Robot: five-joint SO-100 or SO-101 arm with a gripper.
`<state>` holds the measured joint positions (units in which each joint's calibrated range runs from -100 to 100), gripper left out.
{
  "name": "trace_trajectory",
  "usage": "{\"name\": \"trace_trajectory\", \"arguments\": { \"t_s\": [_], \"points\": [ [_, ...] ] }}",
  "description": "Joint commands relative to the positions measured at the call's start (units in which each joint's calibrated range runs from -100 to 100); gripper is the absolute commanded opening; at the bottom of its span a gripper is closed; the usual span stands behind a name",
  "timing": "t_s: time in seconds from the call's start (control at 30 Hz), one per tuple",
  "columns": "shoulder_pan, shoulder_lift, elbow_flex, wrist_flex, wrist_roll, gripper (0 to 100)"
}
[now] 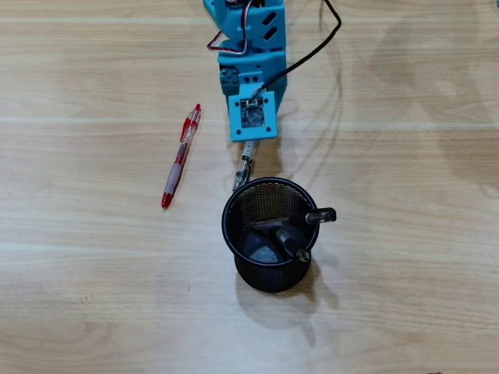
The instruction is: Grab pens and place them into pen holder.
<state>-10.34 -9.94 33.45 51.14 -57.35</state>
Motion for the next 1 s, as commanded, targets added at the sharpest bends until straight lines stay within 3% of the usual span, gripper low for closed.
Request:
{"name": "trace_trajectory", "arguments": {
  "t_s": [0.0, 0.17, 0.73, 0.97],
  "points": [
    [0.51, 1.75, -0.96, -0.44, -0.14, 15],
    [0.78, 4.46, -1.42, -0.62, -0.14, 21],
    [-1.96, 13.55, -0.87, -6.91, -3.28, 21],
    [-1.32, 13.8, -0.78, -6.82, -3.28, 8]
  ]
}}
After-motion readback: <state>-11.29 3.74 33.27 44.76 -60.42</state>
